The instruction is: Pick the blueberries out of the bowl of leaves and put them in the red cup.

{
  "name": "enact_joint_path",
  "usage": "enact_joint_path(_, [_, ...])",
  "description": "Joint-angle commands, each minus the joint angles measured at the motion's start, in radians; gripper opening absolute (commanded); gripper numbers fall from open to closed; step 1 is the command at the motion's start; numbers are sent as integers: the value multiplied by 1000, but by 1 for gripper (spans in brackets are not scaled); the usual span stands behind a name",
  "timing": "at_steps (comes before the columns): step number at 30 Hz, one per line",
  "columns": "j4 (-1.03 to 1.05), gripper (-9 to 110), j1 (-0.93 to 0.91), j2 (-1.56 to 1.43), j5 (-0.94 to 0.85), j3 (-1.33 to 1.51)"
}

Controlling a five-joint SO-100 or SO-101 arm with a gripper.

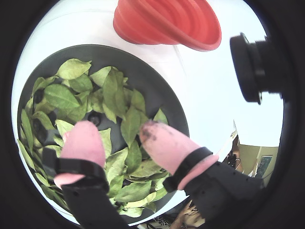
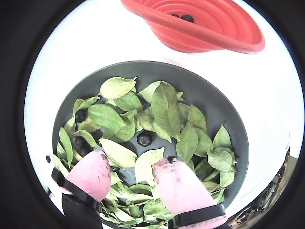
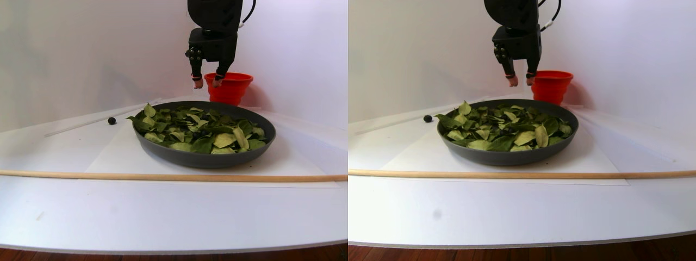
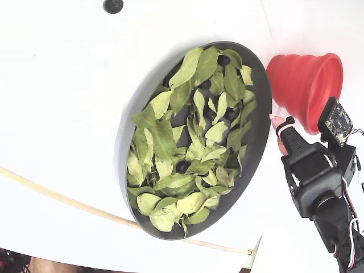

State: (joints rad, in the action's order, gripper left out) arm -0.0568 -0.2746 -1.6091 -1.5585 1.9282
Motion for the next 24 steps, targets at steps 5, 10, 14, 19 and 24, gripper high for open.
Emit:
enact_joint_path(5, [-81, 17, 6, -18, -12, 11])
enact_joint_path(10, [-100, 17, 6, 12, -5, 5])
enact_joint_path(14, [-123, 17, 6, 49, -3, 2])
enact_joint_path(19, [-160, 17, 3, 95, -3, -3])
enact_joint_path(24, [-181, 17, 2, 126, 0, -9])
